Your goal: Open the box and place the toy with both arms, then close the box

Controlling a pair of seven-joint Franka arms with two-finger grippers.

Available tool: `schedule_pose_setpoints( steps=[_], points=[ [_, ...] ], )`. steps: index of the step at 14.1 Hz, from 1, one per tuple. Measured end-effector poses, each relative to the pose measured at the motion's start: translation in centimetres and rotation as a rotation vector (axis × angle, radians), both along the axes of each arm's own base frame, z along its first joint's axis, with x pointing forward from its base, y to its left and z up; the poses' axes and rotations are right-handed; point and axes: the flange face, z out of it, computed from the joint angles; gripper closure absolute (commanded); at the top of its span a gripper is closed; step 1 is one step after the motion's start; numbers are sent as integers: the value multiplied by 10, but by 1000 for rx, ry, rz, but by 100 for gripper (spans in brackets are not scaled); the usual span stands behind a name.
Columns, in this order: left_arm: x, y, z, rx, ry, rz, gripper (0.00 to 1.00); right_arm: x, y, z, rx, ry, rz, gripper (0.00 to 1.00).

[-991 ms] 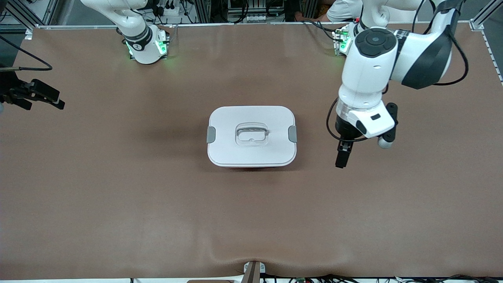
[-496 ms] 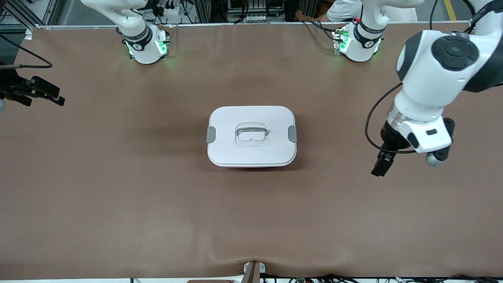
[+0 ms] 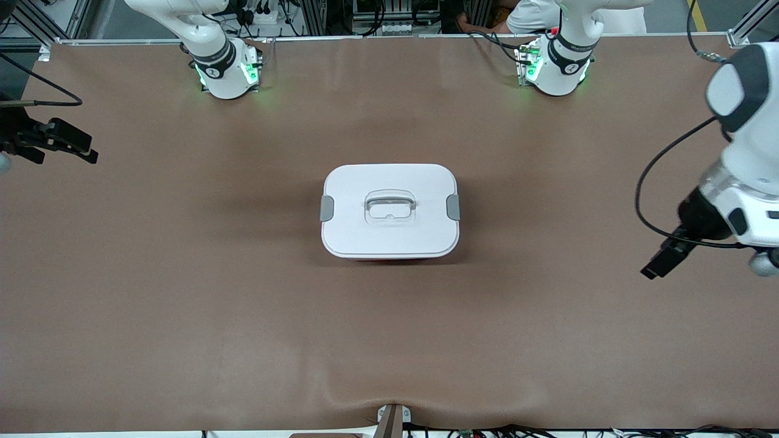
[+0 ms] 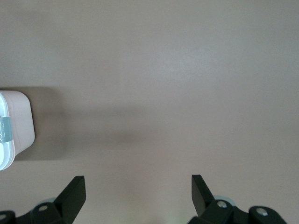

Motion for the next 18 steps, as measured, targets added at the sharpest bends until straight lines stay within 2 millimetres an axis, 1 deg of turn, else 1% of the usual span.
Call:
schedule_pose_setpoints(
  steps=[1,2,6,9,18],
  points=[
    [-2,9,0,14,23,-45,0,0,3,0,-1,1,6,0],
    [-6,11,3,26,49,-85,0,-1,4,0,-1,2,8,0],
    [-28,4,21,57,123,-221,0,-2,4,0,-1,13,7,0],
    [-36,5,31,67,143,-264,0,-2,2,0,2,14,3,0],
    [-45,-4,27,70,218,-321,0,-6,0,6,28,2,-6,0]
  ],
)
